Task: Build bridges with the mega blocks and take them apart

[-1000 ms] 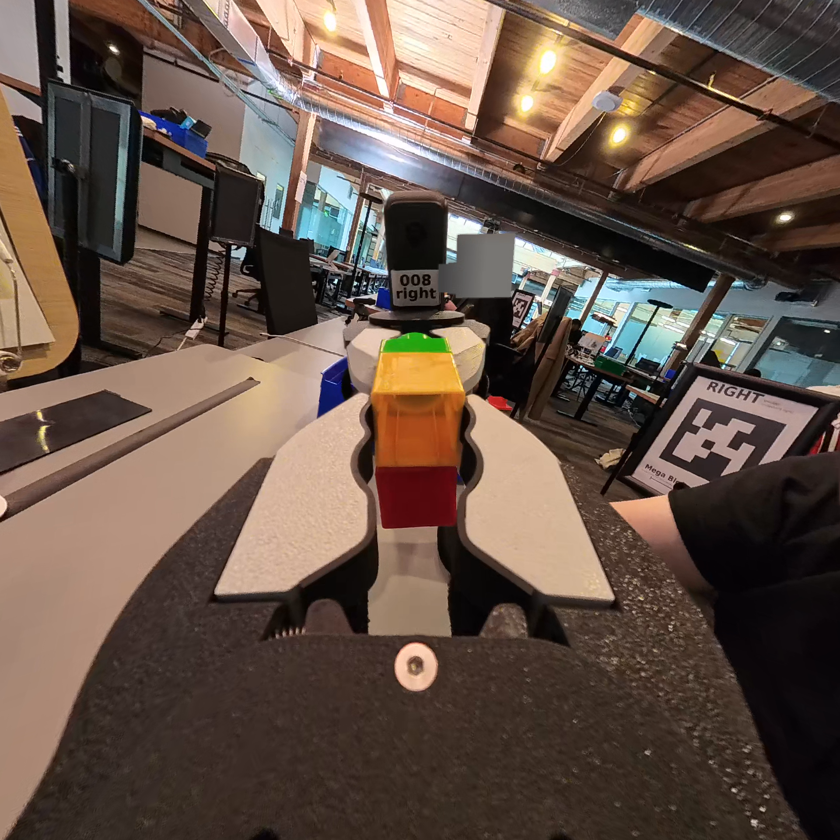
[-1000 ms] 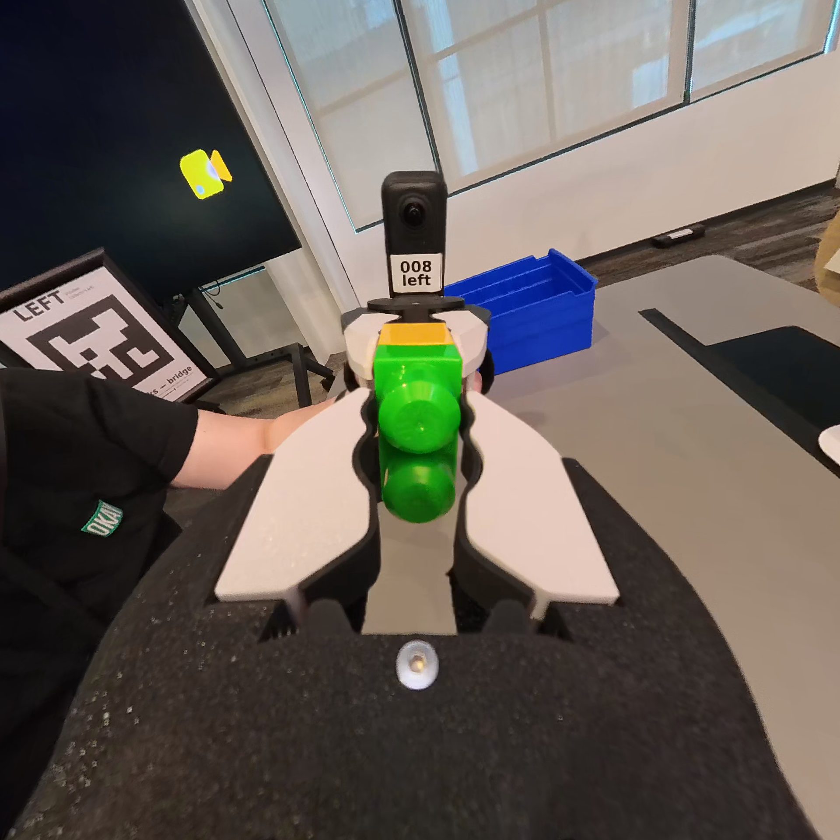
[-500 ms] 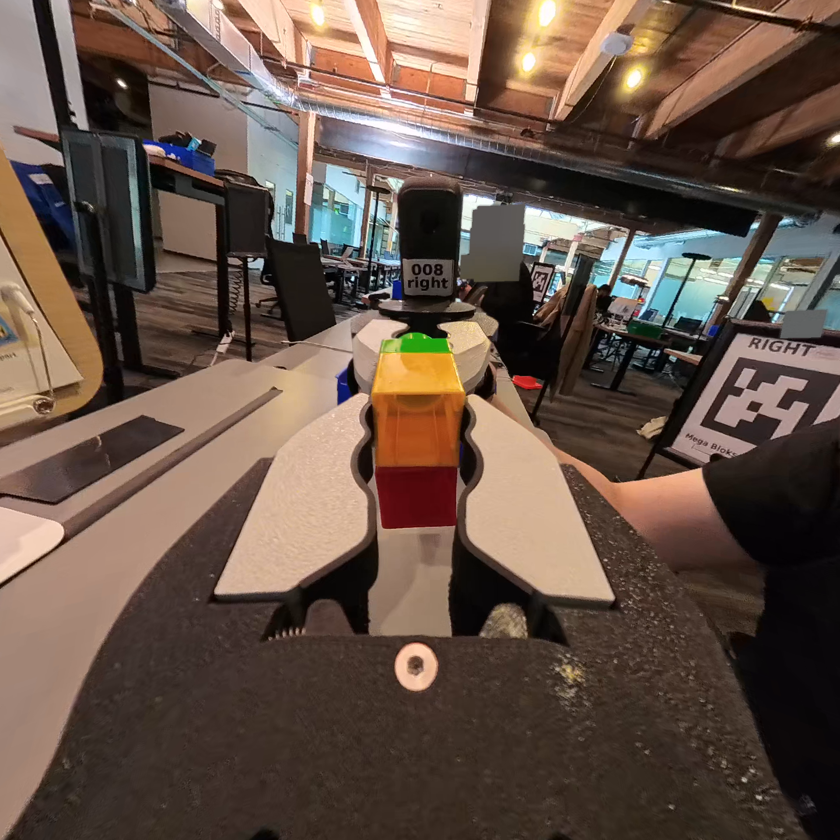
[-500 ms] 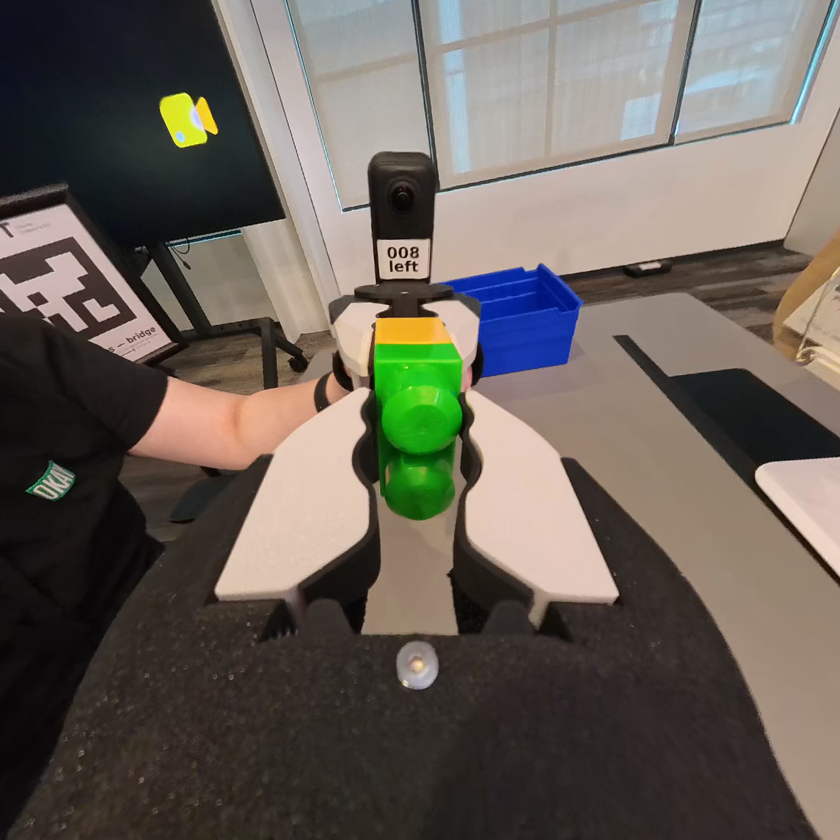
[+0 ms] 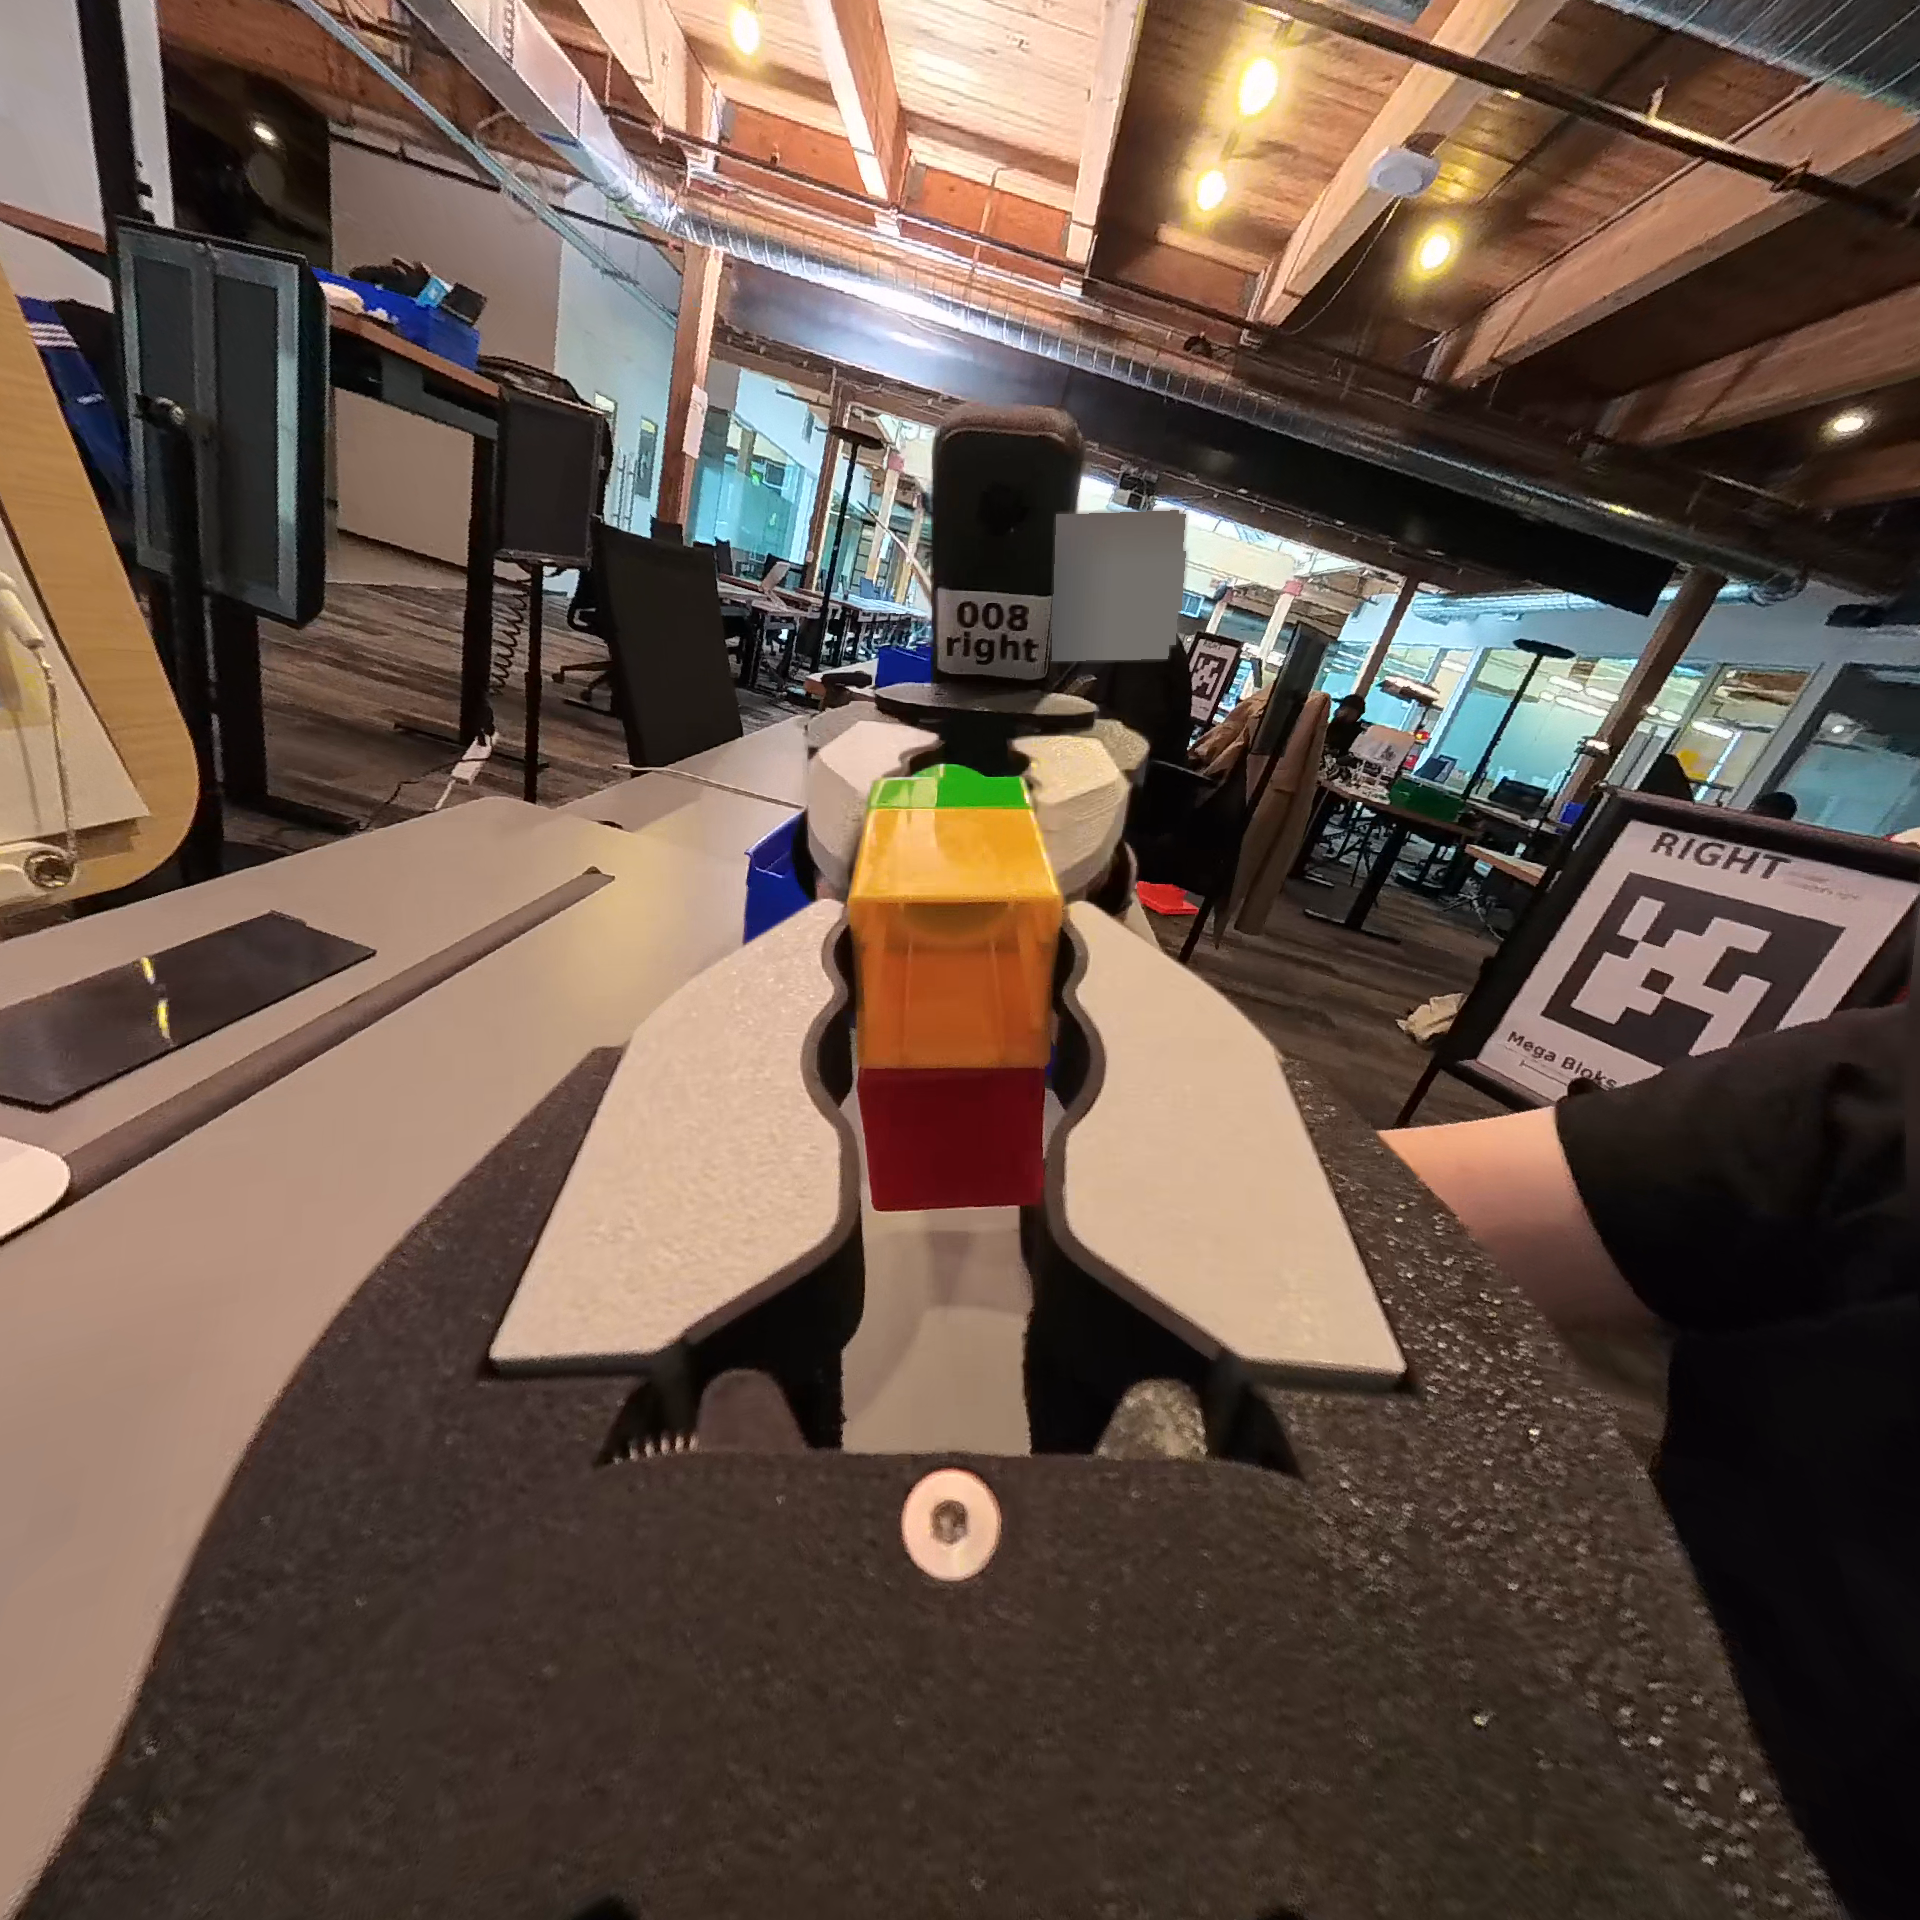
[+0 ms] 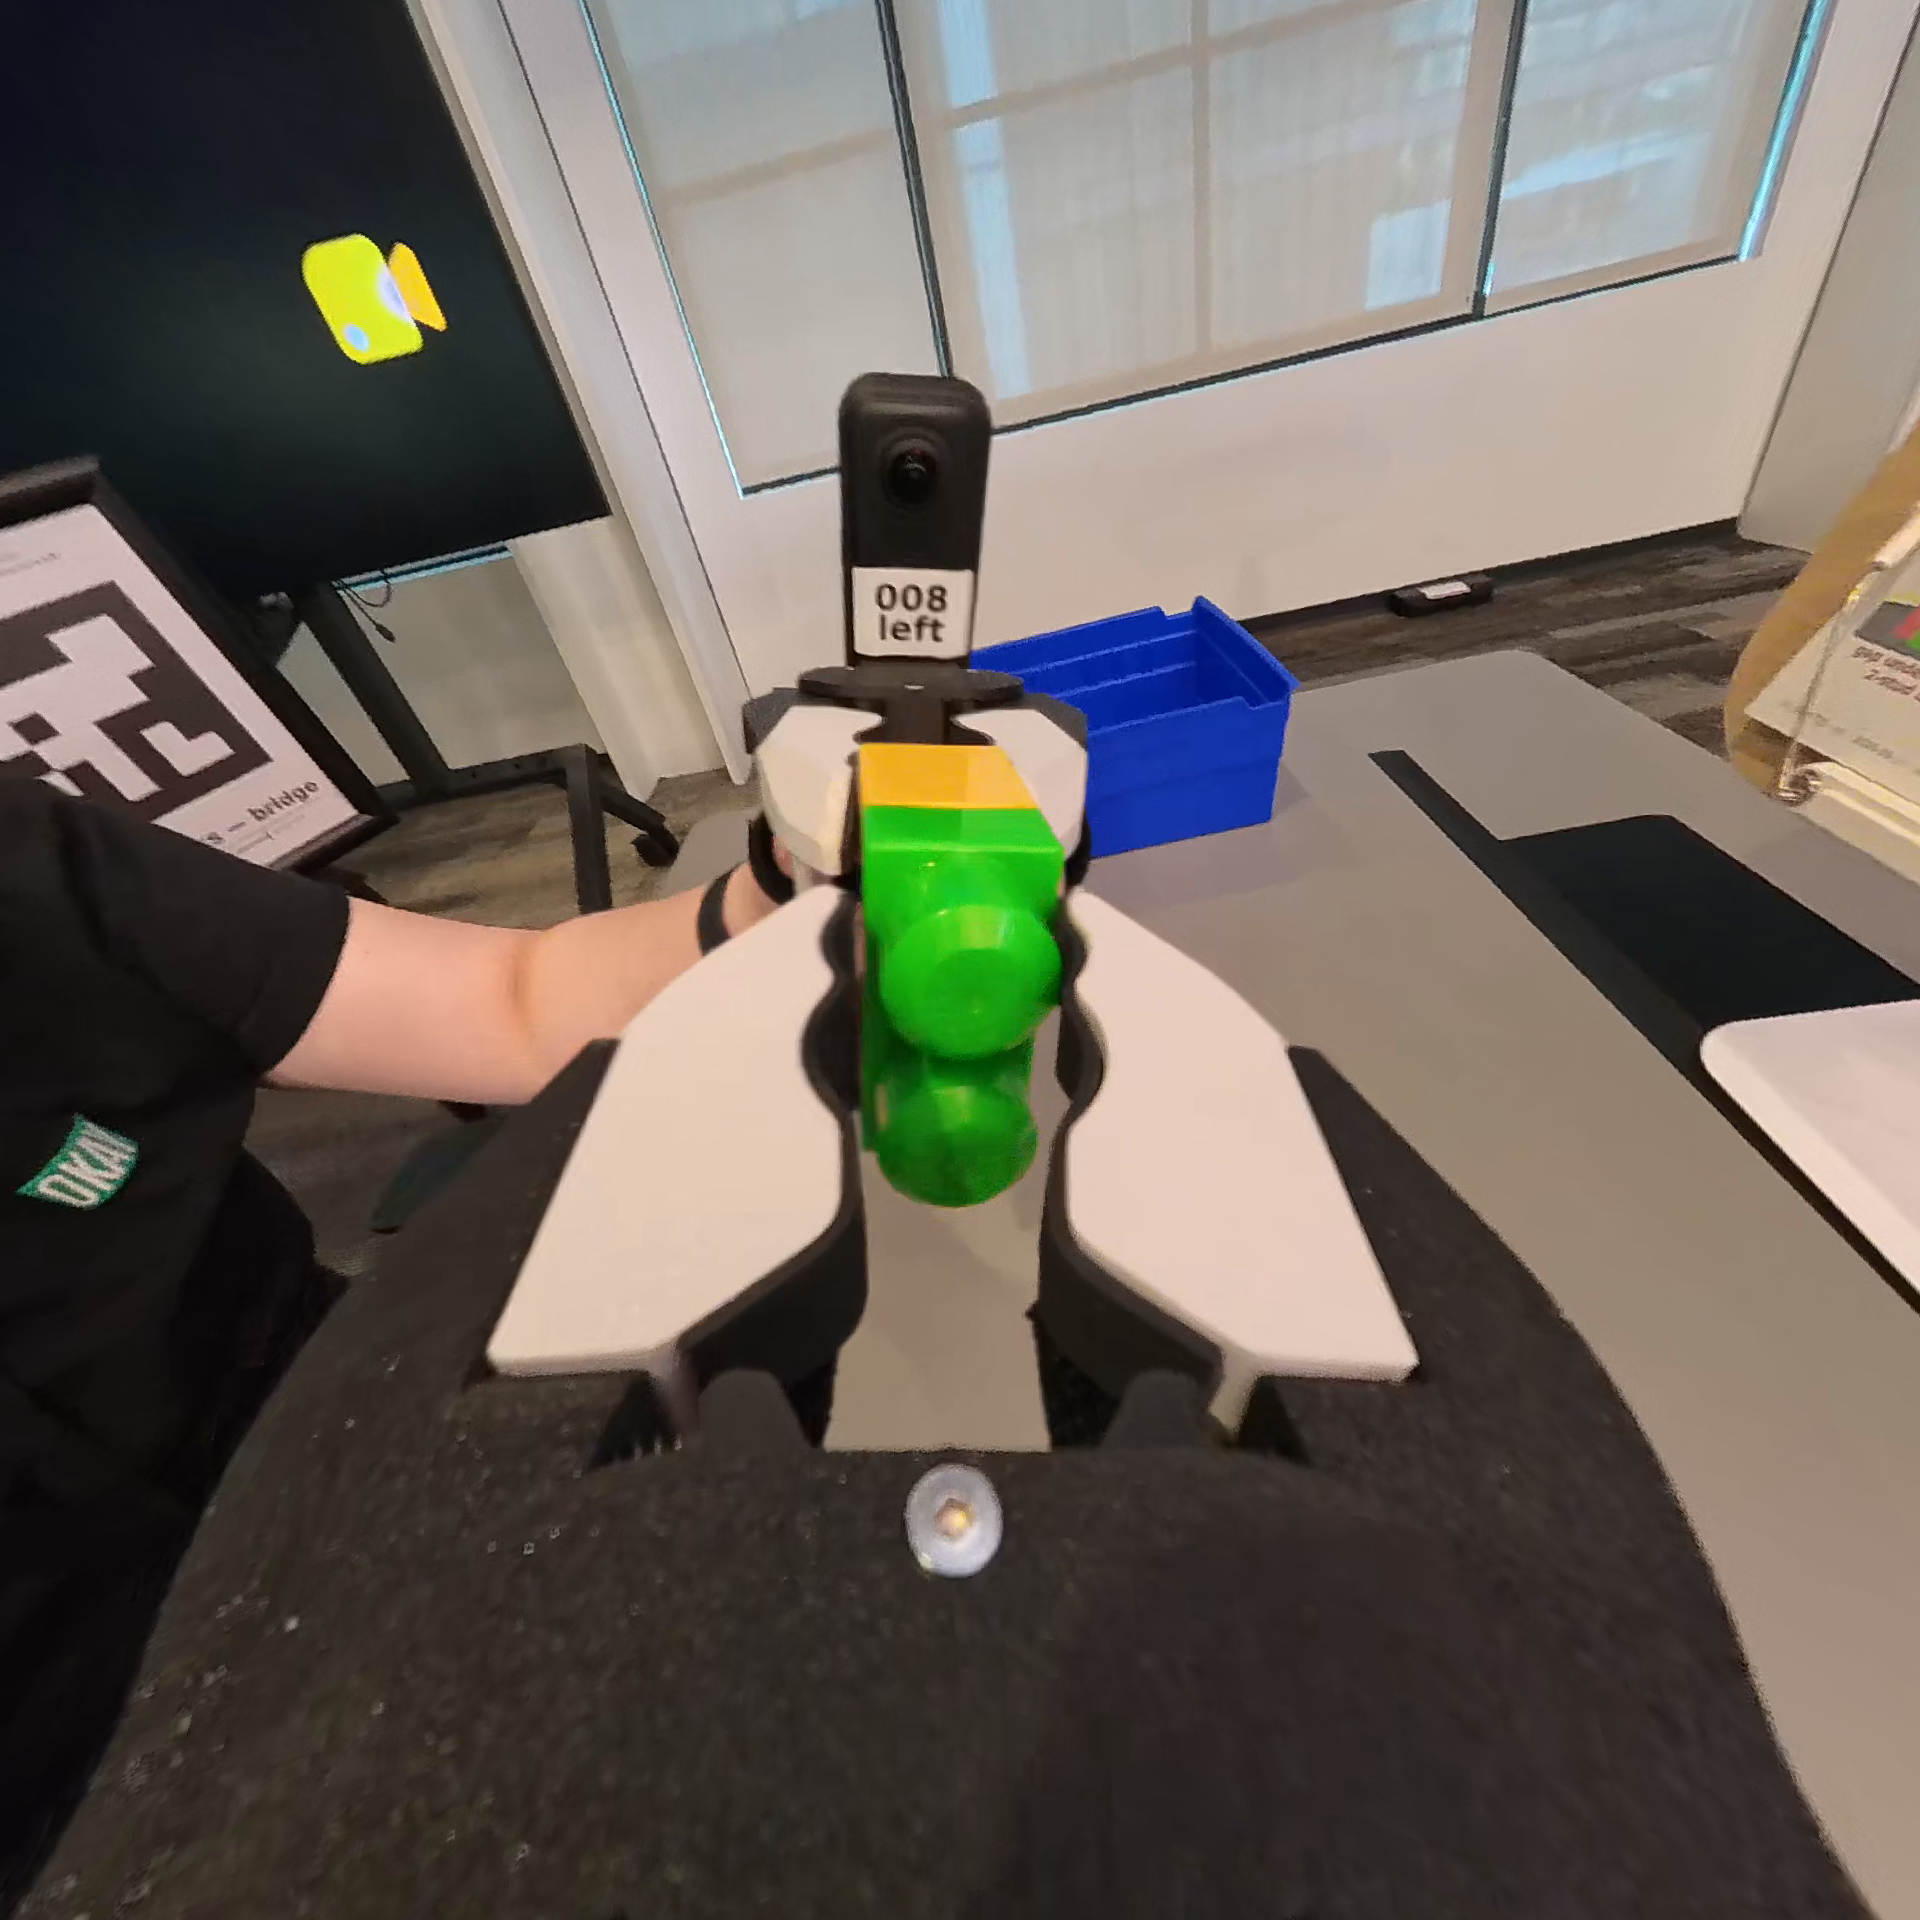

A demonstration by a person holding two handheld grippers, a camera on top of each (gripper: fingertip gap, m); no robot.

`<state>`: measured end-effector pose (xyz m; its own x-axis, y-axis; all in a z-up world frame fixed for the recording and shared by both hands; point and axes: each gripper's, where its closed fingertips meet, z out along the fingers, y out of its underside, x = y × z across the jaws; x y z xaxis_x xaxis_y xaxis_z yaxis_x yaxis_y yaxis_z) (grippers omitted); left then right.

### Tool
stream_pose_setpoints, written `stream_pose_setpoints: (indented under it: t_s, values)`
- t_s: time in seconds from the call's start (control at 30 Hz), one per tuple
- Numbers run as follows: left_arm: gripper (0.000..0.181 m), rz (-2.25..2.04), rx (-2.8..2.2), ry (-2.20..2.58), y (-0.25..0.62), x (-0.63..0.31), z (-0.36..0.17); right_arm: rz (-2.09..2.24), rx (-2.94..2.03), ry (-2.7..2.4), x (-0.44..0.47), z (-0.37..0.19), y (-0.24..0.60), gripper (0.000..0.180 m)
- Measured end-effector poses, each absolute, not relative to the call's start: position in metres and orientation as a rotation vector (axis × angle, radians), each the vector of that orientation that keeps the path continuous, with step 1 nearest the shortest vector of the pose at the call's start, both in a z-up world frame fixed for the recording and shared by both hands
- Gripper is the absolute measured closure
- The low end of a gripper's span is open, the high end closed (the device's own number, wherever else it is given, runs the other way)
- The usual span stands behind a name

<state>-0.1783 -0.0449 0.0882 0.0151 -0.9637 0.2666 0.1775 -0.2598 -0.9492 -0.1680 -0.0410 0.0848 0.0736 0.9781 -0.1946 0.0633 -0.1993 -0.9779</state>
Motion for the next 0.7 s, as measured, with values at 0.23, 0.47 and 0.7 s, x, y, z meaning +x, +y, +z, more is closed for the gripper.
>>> stream_pose_setpoints:
  t_s: [0.23, 0.47, 0.7]
  values:
    - [0.146, -1.471, -1.311, 0.906, -0.044, -0.176, 0.085, 1.285, -1.472, -1.111, -0.166, 0.081, -0.04, 0.146]
    - [0.146, -1.453, -1.327, 0.932, -0.044, -0.177, 0.079, 1.292, -1.501, -1.129, -0.167, 0.074, -0.04, 0.146]
    - [0.147, -1.453, -1.353, 0.919, -0.039, -0.176, 0.074, 1.302, -1.524, -1.12, -0.167, 0.069, -0.036, 0.146]
